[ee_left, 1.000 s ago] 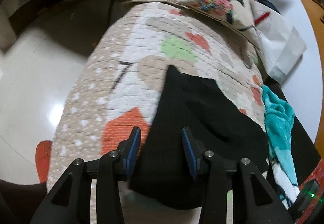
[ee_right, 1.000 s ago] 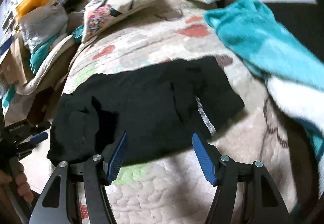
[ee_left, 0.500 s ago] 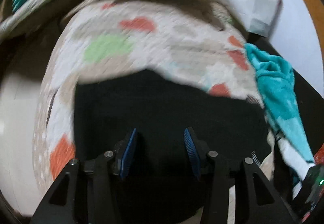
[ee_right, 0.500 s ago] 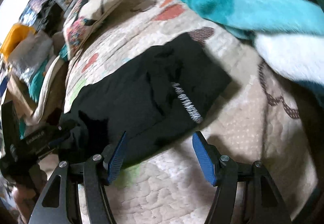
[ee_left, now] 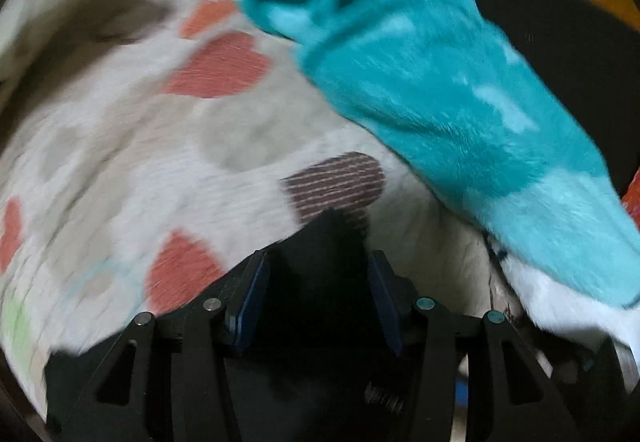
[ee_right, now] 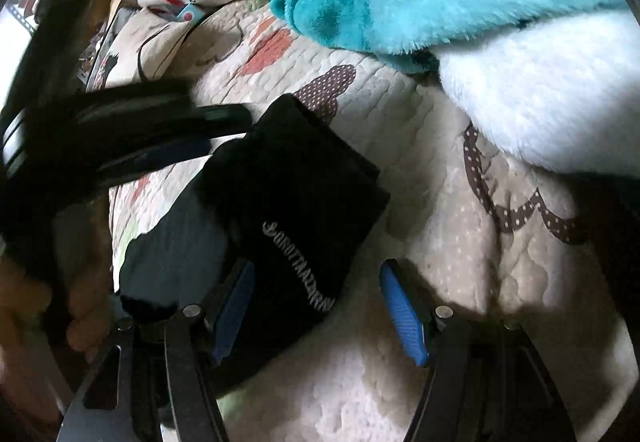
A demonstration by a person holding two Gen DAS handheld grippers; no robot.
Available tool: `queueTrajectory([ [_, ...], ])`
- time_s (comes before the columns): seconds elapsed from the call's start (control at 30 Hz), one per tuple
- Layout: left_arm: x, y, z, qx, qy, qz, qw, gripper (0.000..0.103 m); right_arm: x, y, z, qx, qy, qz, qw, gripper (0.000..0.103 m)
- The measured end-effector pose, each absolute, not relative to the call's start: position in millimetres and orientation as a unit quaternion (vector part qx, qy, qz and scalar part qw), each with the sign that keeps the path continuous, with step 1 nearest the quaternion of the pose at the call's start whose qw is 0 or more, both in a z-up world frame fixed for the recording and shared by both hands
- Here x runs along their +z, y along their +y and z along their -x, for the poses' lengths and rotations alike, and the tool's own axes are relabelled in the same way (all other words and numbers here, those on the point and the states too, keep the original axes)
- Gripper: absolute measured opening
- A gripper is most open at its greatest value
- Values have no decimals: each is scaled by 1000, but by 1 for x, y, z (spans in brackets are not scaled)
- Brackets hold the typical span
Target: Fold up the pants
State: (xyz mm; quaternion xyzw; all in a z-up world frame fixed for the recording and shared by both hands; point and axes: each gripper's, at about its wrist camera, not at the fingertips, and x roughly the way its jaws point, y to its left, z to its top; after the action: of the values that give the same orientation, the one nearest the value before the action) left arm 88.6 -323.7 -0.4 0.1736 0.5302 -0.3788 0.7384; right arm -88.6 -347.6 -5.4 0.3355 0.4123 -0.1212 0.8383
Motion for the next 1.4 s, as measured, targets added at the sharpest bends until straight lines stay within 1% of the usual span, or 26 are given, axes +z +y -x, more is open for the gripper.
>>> queueTrajectory([
  [0.03,-9,-336,-90,-379,531,-192,733,72,-6,-348,88,-121,410,-331,841,70],
  [0.07,-17,-346,-91,-377,531,-210,729,76,-6,-347,86,-121,408,-322,846,70],
  [0.13,-32,-357,-90,-371,534,-239,721,76,-6,-347,82,-120,402,-310,853,71],
  [0.17,-31,-360,-86,-373,523,-251,724,73,-6,-348,79,-116,401,-306,855,71],
  [0.2,-28,-361,-84,-374,518,-258,725,67,-7,-348,77,-112,402,-305,856,69],
  [0.23,-25,-359,-84,-373,519,-254,726,52,-7,-349,75,-107,403,-305,856,53],
  [0.27,-21,-355,-87,-376,524,-241,725,31,-7,-350,74,-100,405,-307,855,41],
  [0.3,-16,-350,-90,-384,531,-222,722,14,-7,-351,72,-99,409,-305,854,27],
  [0.33,-10,-343,-92,-391,539,-201,718,11,-5,-351,72,-89,408,-309,855,23],
  [0.43,12,-324,-84,-389,519,-185,738,10,10,-338,66,-61,400,-289,868,20],
  [0.5,27,-308,-80,-387,511,-161,750,10,23,-324,66,-40,391,-262,882,20],
  [0.7,75,-223,-84,-377,500,-22,779,10,78,-265,69,47,360,-176,915,19],
  [0.83,86,-141,-89,-352,495,79,790,11,98,-213,69,104,361,-113,920,19],
  [1.0,61,-49,-88,-307,498,176,792,11,91,-153,69,160,386,-41,907,18],
  [1.07,42,-12,-88,-284,503,225,785,12,80,-127,64,175,396,0,901,18],
  [1.2,7,40,-89,-243,510,291,773,13,52,-85,64,193,414,79,886,19],
  [1.27,-4,55,-90,-224,513,305,770,14,42,-73,64,195,418,102,881,23],
  [1.3,-9,60,-91,-217,516,311,768,14,38,-69,64,195,418,107,881,28],
  [1.33,-14,65,-93,-210,521,317,764,17,37,-65,66,198,418,107,880,35],
  [1.37,-17,69,-95,-202,527,321,761,24,36,-61,70,204,419,105,878,41],
  [1.4,-20,74,-96,-194,531,328,757,25,38,-62,71,208,420,104,877,55],
])
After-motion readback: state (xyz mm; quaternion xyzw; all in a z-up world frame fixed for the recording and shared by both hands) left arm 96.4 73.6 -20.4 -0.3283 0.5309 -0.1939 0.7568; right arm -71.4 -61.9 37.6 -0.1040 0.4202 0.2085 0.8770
